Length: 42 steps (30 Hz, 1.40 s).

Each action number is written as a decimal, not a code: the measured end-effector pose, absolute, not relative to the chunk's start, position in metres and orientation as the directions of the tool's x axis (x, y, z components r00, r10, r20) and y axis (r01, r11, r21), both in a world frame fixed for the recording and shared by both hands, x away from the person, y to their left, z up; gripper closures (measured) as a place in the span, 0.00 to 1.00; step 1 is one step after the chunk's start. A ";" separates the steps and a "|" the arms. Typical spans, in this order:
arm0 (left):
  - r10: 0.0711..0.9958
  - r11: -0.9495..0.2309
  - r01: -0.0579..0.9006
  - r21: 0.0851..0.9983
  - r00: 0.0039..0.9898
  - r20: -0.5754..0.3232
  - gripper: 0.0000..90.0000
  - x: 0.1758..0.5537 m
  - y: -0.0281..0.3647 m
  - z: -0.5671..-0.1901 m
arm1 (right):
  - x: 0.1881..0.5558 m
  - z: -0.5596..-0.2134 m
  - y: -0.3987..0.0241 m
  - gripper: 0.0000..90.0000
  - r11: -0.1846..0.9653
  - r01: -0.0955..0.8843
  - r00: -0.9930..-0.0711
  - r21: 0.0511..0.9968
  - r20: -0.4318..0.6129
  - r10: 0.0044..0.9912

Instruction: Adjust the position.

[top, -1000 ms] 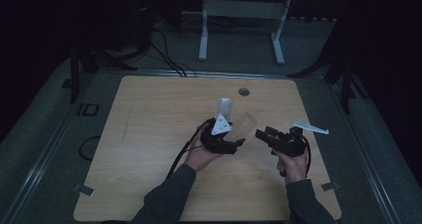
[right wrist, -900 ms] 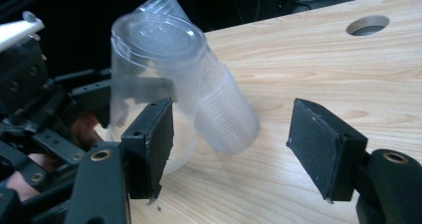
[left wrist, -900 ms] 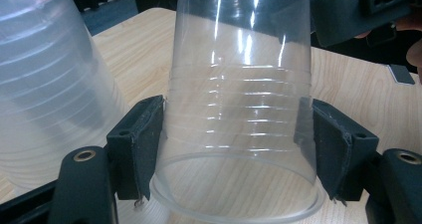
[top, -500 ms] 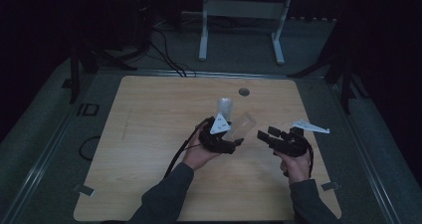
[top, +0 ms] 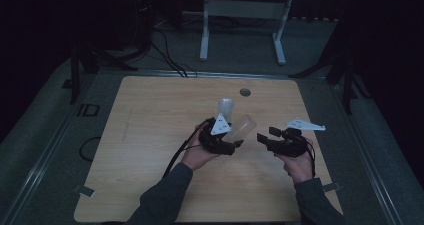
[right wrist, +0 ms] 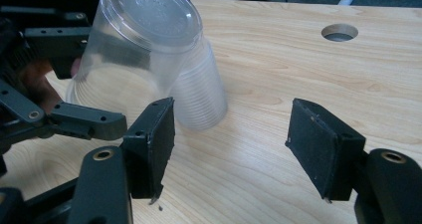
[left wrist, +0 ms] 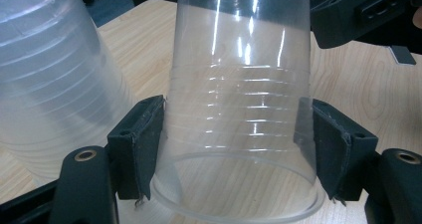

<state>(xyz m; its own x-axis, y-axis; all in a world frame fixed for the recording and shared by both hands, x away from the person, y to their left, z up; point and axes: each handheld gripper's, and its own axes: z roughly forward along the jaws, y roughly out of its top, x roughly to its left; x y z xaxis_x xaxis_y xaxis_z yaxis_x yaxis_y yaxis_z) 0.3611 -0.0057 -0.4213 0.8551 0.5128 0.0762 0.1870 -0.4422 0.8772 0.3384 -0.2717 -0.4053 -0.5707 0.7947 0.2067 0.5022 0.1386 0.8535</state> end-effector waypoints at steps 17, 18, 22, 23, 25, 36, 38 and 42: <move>0.502 -0.472 0.180 0.863 0.859 0.096 0.32 0.361 -0.004 -0.422 | 0.341 -0.395 -0.269 0.40 0.273 0.471 -0.623 0.839 0.097 0.776; 0.501 -0.473 0.180 0.862 0.860 0.096 0.32 0.361 -0.004 -0.423 | 0.342 -0.395 -0.269 0.40 0.278 0.470 -0.626 0.838 0.094 0.774; 0.496 -0.487 0.175 0.856 0.862 0.107 0.32 0.361 -0.003 -0.423 | 0.343 -0.393 -0.267 0.39 0.307 0.467 -0.636 0.829 0.074 0.768; 0.497 -0.487 0.176 0.856 0.862 0.105 0.32 0.361 -0.003 -0.423 | 0.343 -0.393 -0.267 0.39 0.311 0.464 -0.639 0.829 0.070 0.766; 0.496 -0.488 0.179 0.855 0.862 0.102 0.32 0.361 -0.004 -0.424 | 0.343 -0.392 -0.268 0.39 0.319 0.456 -0.646 0.831 0.063 0.761; 0.478 -0.517 0.169 0.839 0.870 0.119 0.32 0.361 -0.006 -0.427 | 0.344 -0.384 -0.264 0.39 0.398 0.430 -0.674 0.810 -0.005 0.739; 0.477 -0.520 0.170 0.837 0.871 0.119 0.32 0.360 -0.006 -0.427 | 0.344 -0.383 -0.263 0.40 0.412 0.428 -0.678 0.805 -0.015 0.735; 0.474 -0.530 0.165 0.831 0.871 0.129 0.32 0.360 -0.005 -0.426 | 0.345 -0.380 -0.261 0.40 0.436 0.417 -0.689 0.798 -0.035 0.724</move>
